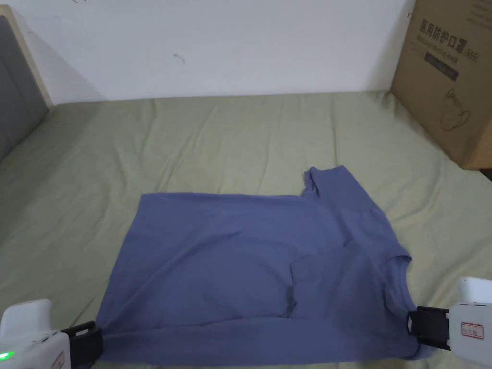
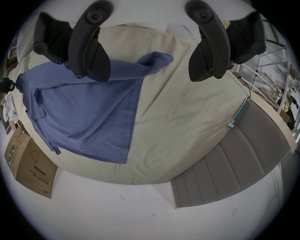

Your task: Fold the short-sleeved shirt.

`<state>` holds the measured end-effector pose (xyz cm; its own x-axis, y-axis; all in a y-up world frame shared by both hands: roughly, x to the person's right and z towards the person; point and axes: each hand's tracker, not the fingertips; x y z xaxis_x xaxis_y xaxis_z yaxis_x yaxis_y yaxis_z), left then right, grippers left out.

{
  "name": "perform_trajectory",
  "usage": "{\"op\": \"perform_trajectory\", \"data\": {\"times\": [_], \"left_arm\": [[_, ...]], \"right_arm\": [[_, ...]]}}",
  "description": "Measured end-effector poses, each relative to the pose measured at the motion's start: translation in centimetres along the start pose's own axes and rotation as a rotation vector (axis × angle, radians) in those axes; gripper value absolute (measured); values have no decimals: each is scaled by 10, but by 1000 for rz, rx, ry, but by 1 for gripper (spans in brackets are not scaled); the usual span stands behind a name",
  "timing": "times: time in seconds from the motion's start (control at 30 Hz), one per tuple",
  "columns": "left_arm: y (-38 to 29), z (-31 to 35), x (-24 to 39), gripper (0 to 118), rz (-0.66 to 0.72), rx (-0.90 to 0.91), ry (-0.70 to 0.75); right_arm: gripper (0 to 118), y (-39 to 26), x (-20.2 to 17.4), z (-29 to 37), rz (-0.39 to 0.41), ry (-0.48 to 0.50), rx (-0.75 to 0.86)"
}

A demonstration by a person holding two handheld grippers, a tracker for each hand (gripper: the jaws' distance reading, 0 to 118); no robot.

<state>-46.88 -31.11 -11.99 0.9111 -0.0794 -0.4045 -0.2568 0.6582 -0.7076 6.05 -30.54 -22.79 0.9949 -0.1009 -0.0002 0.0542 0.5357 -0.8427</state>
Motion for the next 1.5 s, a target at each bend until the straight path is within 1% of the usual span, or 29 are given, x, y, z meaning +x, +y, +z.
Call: {"op": "perform_trajectory", "data": {"times": [0.03, 0.07, 0.1, 0.13, 0.17, 0.2, 0.27, 0.37, 0.43, 0.5, 0.57, 0.6, 0.63, 0.67, 0.7, 0.73, 0.8, 0.83, 0.87, 0.9, 0.93, 1.0, 1.13, 1.17, 1.2, 1.27, 1.33, 1.43, 1.5], "left_arm": [[-2, 5, -1, 102, 9, 9, -15], [-4, 10, -2, 95, 20, 16, -38], [-8, 16, -2, 80, 25, 22, -66], [-14, 22, 0, 54, 29, 27, -73], [-20, 24, 1, 19, 26, 23, -72], [-29, 24, 5, 3, 18, 10, -53], [-46, 26, 13, 0, -20, -8, 16], [-61, 20, 8, 0, 39, -61, -24], [-61, 16, 2, 0, 69, -56, -42], [-55, 11, -1, 0, 68, -39, -22], [-43, 3, -7, 4, 72, -23, -11], [-37, -2, -9, 21, 78, -24, -4], [-31, -9, -13, 47, 80, -28, -6], [-26, -17, -15, 81, 87, -27, -12], [-23, -25, -16, 97, 100, -28, -1], [-21, -34, -18, 103, 113, -26, 7], [-18, -51, -19, 97, 146, -60, 33], [-20, -59, -20, 90, 148, -65, -7], [-24, -64, -20, 58, 152, -72, -30], [-27, -71, -18, 18, 153, -115, -65], [-31, -74, -14, 2, 154, -159, -83], [-30, -65, -6, 2, 90, -81, -23], [-24, -56, -7, 2, 101, -72, -33], [-24, -55, -9, 2, 101, -71, -33], [-22, -53, -7, 2, 97, -73, -35], [-23, -52, -8, 2, 92, -75, -34], [-23, -51, -7, 2, 82, -77, -33], [-26, -52, -8, 2, 73, -79, -33], [-26, -51, -6, 2, 76, -88, -34]], "right_arm": [[73, -3, -3, 6, 1, 1, 21], [67, -7, -5, 12, 3, 10, 33], [51, -12, -8, 18, -2, 24, 54], [27, -18, -13, 25, -10, 30, 87], [7, -24, -18, 29, -21, 19, 90], [6, -33, -20, 31, -27, 26, 88], [1, -48, -28, 34, -9, 67, 95], [1, -66, -39, 29, 74, 31, 88], [1, -67, -39, 20, 59, 68, 35], [1, -67, -34, 12, -3, 100, 14], [1, -64, -34, 9, 10, 95, 18], [1, -63, -32, 7, 19, 86, 18], [1, -62, -32, 6, 35, 80, 16], [1, -61, -32, 4, 48, 79, 12], [1, -61, -32, 3, 52, 77, 11], [1, -62, -28, 0, 54, 75, 9], [1, -62, -25, -4, 46, 73, -3], [1, -62, -23, -5, 41, 75, -9], [1, -64, -24, -5, 35, 77, -12], [1, -64, -23, -6, 26, 75, -17], [1, -64, -21, -6, 19, 75, -20], [1, -65, -19, -2, 6, 69, -16], [1, -59, -13, 8, 7, 79, 22], [10, -55, -12, 10, 17, 71, 36], [31, -50, -11, 9, 33, 57, 40], [85, -38, -7, 4, 52, 41, 35], [85, -27, -1, -2, 63, 50, 41], [84, -9, 11, -21, 22, 59, 32], [73, -5, 17, -38, 31, 43, 8]]}}
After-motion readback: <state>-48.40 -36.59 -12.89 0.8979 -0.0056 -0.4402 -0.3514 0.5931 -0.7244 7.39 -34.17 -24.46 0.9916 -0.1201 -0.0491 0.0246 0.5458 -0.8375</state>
